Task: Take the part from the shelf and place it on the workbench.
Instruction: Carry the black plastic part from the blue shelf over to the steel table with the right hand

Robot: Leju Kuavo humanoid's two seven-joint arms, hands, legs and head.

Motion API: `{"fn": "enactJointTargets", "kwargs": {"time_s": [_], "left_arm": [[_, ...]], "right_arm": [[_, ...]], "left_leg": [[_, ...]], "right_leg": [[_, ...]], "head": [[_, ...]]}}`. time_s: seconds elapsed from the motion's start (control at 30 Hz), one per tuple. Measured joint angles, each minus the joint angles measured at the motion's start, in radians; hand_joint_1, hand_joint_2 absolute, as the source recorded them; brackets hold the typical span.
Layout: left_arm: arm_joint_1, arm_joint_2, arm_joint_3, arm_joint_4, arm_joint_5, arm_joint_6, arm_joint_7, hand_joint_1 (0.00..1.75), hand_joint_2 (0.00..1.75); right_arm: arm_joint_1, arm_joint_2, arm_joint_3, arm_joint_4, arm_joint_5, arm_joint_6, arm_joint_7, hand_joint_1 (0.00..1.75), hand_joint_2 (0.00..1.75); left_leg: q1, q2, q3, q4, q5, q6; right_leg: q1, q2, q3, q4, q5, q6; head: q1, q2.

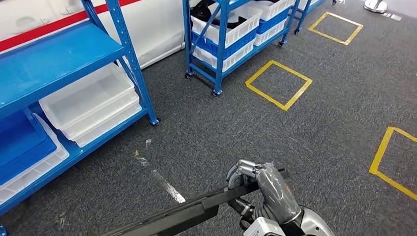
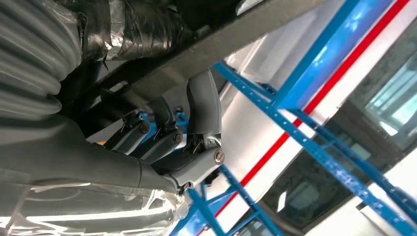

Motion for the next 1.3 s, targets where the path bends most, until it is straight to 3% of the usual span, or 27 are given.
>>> {"fn": "enactJointTargets", "kwargs": {"time_s": [0.03,0.07,0.1,0.13,0.17,0.2,0.23,0.3,0.37,0.43,0.47,0.53,0.57,0.6,0.63,0.67,0.77,0.8,0.87,0.9,0.97,1.03,1.1,1.13,1.17,1.23,1.3], "left_arm": [[0.002,0.000,0.000,0.000,0.000,0.000,0.000,0.00,1.75],[0.003,0.000,0.000,0.000,0.000,0.000,0.000,0.00,1.75],[0.004,0.000,0.000,0.000,0.001,0.000,0.000,0.00,1.75],[0.004,0.000,0.000,0.000,0.001,0.000,0.000,0.00,1.75],[0.003,0.000,0.000,0.000,0.001,0.000,0.000,0.00,1.75],[0.002,0.001,0.000,0.000,0.001,0.000,0.000,0.00,1.75],[0.001,0.002,0.000,0.000,0.001,0.000,0.000,0.00,1.75],[-0.001,0.003,0.000,0.000,0.002,0.001,-0.001,0.00,1.75],[-0.001,0.001,0.000,0.000,0.002,0.002,-0.001,0.00,1.75],[-0.001,0.000,0.000,0.000,0.004,0.001,-0.003,0.00,1.75],[-0.001,0.001,0.000,0.000,0.007,0.000,-0.008,0.00,1.75],[0.001,0.001,0.000,0.000,0.018,-0.010,-0.029,0.00,1.75],[0.001,0.001,0.000,0.000,0.025,-0.018,-0.041,0.00,1.75],[0.002,0.001,0.001,0.000,0.029,-0.026,-0.051,0.00,1.75],[0.002,0.001,0.001,0.000,0.032,-0.032,-0.058,0.00,1.75],[0.002,0.001,0.001,0.000,0.035,-0.035,-0.061,0.00,1.75],[0.005,0.001,0.001,0.000,0.042,-0.035,-0.062,0.00,1.75],[0.006,0.001,0.002,0.000,0.044,-0.034,-0.061,0.00,1.75],[0.006,0.000,0.002,0.000,0.051,-0.034,-0.060,0.00,1.75],[0.005,0.000,0.002,0.000,0.055,-0.034,-0.060,0.00,1.75],[0.005,-0.001,0.003,0.000,0.063,-0.034,-0.059,0.00,1.75],[0.009,-0.001,0.005,0.000,0.068,-0.034,-0.058,0.00,1.75],[0.013,-0.001,0.007,0.000,0.072,-0.033,-0.055,0.00,1.75],[0.014,0.000,0.008,0.000,0.073,-0.033,-0.054,0.00,1.75],[0.014,0.000,0.008,0.000,0.074,-0.033,-0.053,0.00,1.75],[0.014,0.001,0.008,0.000,0.076,-0.033,-0.053,0.00,1.75],[0.015,0.003,0.008,0.000,0.077,-0.033,-0.053,0.00,1.75]], "right_arm": [[0.000,0.000,0.000,0.000,-0.001,0.003,0.001,1.75,1.75],[0.000,0.000,0.000,0.000,-0.001,0.005,0.001,1.75,1.75],[0.000,0.000,0.001,0.000,-0.001,0.005,0.002,1.75,1.75],[0.000,0.000,0.001,0.001,-0.001,0.005,0.002,1.75,1.75],[0.000,0.000,0.001,0.001,-0.001,0.005,0.003,1.75,1.75],[-0.001,0.000,0.001,0.001,-0.002,0.005,0.004,1.75,1.75],[-0.002,0.000,0.001,0.000,-0.002,0.005,0.004,1.75,1.75],[-0.005,0.000,0.001,0.000,-0.001,0.005,0.004,1.75,1.75],[-0.006,0.000,0.001,0.000,-0.001,0.005,0.004,1.75,1.75],[-0.008,0.000,0.001,0.000,-0.002,0.006,0.004,1.75,1.75],[-0.010,0.001,0.001,0.000,-0.002,0.008,0.004,1.75,1.75],[-0.012,0.005,0.001,0.000,-0.004,0.012,0.004,1.75,1.75],[-0.011,0.007,0.001,0.001,-0.005,0.015,0.004,1.75,1.75],[-0.011,0.007,0.001,0.001,-0.008,0.016,0.004,1.75,1.75],[-0.010,0.008,0.001,0.002,-0.010,0.017,0.003,1.75,1.75],[-0.009,0.008,0.001,0.002,-0.013,0.017,0.002,1.75,1.75],[-0.004,0.008,0.001,0.005,-0.016,0.013,-0.003,1.75,1.75],[-0.002,0.009,0.001,0.006,-0.016,0.011,-0.004,1.75,1.75],[0.002,0.011,0.002,0.011,-0.013,0.007,-0.006,1.75,1.75],[0.004,0.013,0.002,0.014,-0.011,0.004,-0.007,1.75,1.75],[0.006,0.016,0.003,0.021,-0.005,-0.002,-0.008,1.75,1.75],[0.006,0.021,0.003,0.028,-0.001,-0.007,-0.008,1.75,1.75],[0.007,0.025,0.003,0.038,0.001,-0.012,-0.009,1.75,1.75],[0.008,0.027,0.003,0.043,0.003,-0.014,-0.009,1.75,1.75],[0.009,0.028,0.003,0.048,0.007,-0.016,-0.010,1.75,1.75],[0.009,0.032,0.003,0.058,0.023,-0.019,-0.010,1.75,1.75],[0.010,0.037,0.003,0.067,0.041,-0.025,-0.008,1.75,1.75]], "left_leg": [[0.000,0.015,-0.014,0.000,0.012,0.000],[0.001,0.030,-0.028,0.001,0.023,-0.003],[0.001,0.045,-0.044,0.003,0.034,-0.007],[0.003,0.059,-0.062,0.006,0.044,-0.012],[0.004,0.071,-0.079,0.011,0.053,-0.019],[0.006,0.082,-0.096,0.019,0.060,-0.026],[0.007,0.091,-0.107,0.029,0.064,-0.033],[0.009,0.108,-0.115,0.042,0.070,-0.049],[0.018,0.121,-0.114,0.045,0.077,-0.066],[0.025,0.088,-0.128,0.074,0.040,-0.078],[0.026,0.059,-0.143,0.113,-0.001,-0.080],[0.020,0.017,-0.179,0.235,-0.087,-0.075],[0.017,0.010,-0.191,0.290,-0.108,-0.070],[0.013,0.007,-0.191,0.319,-0.108,-0.065],[0.010,0.004,-0.174,0.311,-0.091,-0.058],[0.006,-0.003,-0.138,0.263,-0.066,-0.048],[-0.003,-0.062,-0.016,0.066,-0.030,-0.022],[-0.005,-0.074,-0.002,0.036,-0.033,-0.020],[-0.006,-0.061,0.000,0.020,-0.028,-0.018],[-0.004,-0.048,0.002,0.012,-0.021,-0.016],[0.001,-0.022,0.005,-0.004,-0.005,-0.008],[0.001,0.005,-0.001,-0.007,0.003,-0.004],[0.002,0.033,-0.009,-0.005,0.007,-0.008],[0.003,0.046,-0.012,-0.003,0.008,-0.010],[0.006,0.059,-0.014,0.000,0.007,-0.014],[0.007,0.079,-0.019,0.012,-0.001,-0.028],[0.005,0.094,-0.020,0.023,-0.010,-0.045]], "right_leg": [[-0.007,-0.012,-0.010,0.065,-0.043,0.009],[-0.015,-0.019,-0.013,0.120,-0.060,0.017],[-0.024,-0.023,-0.006,0.153,-0.050,0.025],[-0.034,-0.028,0.017,0.153,-0.023,0.035],[-0.043,-0.039,0.058,0.118,0.003,0.044],[-0.049,-0.059,0.115,0.054,0.007,0.054],[-0.047,-0.078,0.171,-0.021,-0.007,0.055],[-0.034,-0.101,0.230,-0.115,-0.049,0.040],[-0.022,-0.087,0.223,-0.127,-0.048,0.008],[-0.018,-0.068,0.208,-0.130,-0.030,-0.021],[-0.017,-0.058,0.199,-0.131,-0.020,-0.033],[-0.009,-0.034,0.176,-0.131,-0.002,-0.048],[-0.003,-0.021,0.164,-0.130,0.008,-0.053],[0.002,-0.007,0.152,-0.130,0.017,-0.055],[0.006,0.008,0.141,-0.129,0.026,-0.057],[0.010,0.022,0.132,-0.127,0.034,-0.057],[0.012,0.059,0.110,-0.122,0.054,-0.051],[0.010,0.068,0.106,-0.121,0.060,-0.046],[0.009,0.086,0.101,-0.123,0.072,-0.034],[0.009,0.080,0.097,-0.120,0.071,-0.030],[0.011,0.036,0.073,-0.069,0.032,-0.021],[0.001,-0.008,0.026,0.046,-0.038,-0.011],[-0.014,-0.021,0.000,0.128,-0.069,0.003],[-0.023,-0.026,0.012,0.120,-0.059,0.010],[-0.030,-0.035,0.043,0.075,-0.035,0.017],[-0.036,-0.071,0.117,-0.051,0.003,0.028],[-0.029,-0.088,0.147,-0.109,0.007,0.019]], "head": [[0.002,0.000],[0.002,0.000],[0.002,0.000],[0.002,0.000],[0.002,0.000],[0.002,0.000],[0.001,0.000],[-0.004,0.000],[-0.008,0.000],[-0.009,0.000],[-0.011,0.000],[-0.012,0.000],[-0.013,0.000],[-0.012,0.000],[-0.012,0.000],[-0.012,0.000],[-0.012,0.000],[-0.012,0.000],[-0.013,0.000],[-0.013,0.000],[-0.007,0.000],[-0.002,0.000],[-0.002,0.000],[-0.002,0.000],[-0.002,0.000],[-0.002,0.000],[-0.005,0.000]]}}
